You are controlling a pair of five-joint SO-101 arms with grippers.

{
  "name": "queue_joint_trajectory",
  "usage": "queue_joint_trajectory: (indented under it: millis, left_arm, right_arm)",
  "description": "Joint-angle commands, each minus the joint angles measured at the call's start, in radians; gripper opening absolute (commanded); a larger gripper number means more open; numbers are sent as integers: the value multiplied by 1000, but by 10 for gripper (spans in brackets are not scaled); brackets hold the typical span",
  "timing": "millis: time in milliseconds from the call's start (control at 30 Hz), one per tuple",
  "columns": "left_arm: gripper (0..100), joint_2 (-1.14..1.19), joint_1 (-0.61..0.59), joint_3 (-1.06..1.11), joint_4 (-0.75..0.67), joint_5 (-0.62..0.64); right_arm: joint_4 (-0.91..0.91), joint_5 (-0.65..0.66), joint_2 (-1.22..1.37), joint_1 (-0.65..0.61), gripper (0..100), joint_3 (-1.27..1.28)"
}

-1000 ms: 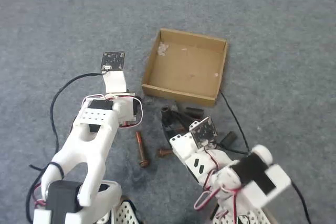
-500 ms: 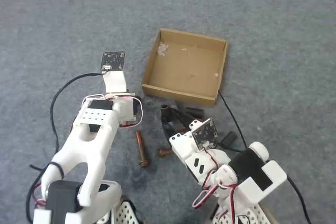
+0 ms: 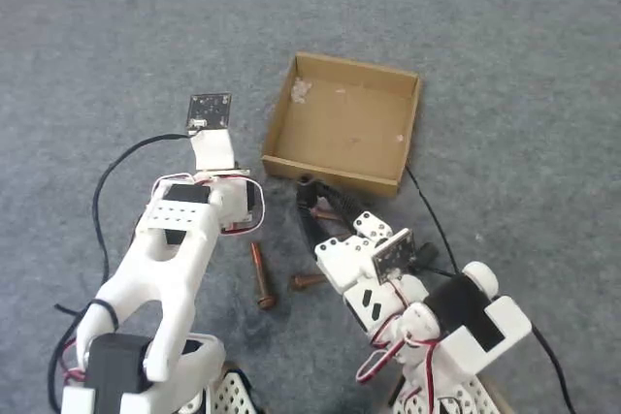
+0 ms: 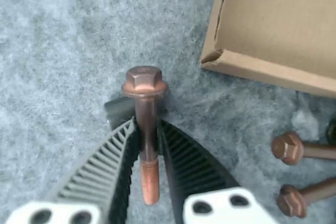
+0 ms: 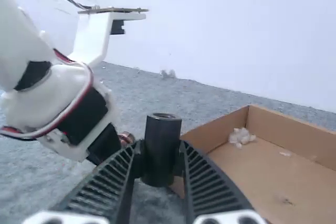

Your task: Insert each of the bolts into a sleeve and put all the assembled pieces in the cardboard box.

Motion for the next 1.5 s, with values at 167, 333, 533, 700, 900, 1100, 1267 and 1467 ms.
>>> queue_joint_trajectory:
  millis: [167, 333, 533, 700, 900, 1100, 1267, 1467]
  left_arm:
    - [12, -61, 6, -15, -34, -9]
    - [12, -61, 8, -10, -78, -6]
    - [12, -63, 86, -15, -78, -3]
    - [12, -100, 95, -35, -74, -2]
    - [12, -345, 101, 35, -75, -2]
    - [12, -569, 133, 133, -74, 5]
    - [12, -720, 137, 171, -78, 132]
    - [12, -896, 198, 260, -112, 238]
  right_arm:
    - [-24, -12, -53, 22, 6, 18]
    - [-19, -12, -53, 22, 6, 18]
    - [87, -49, -56, -24, 6, 17]
    - [148, -52, -51, -42, 6, -2]
    - [157, -52, -50, -45, 6, -6]
    - [157, -52, -50, -42, 6, -6]
    - [157, -52, -50, -45, 6, -5]
    - [157, -52, -50, -45, 6, -6]
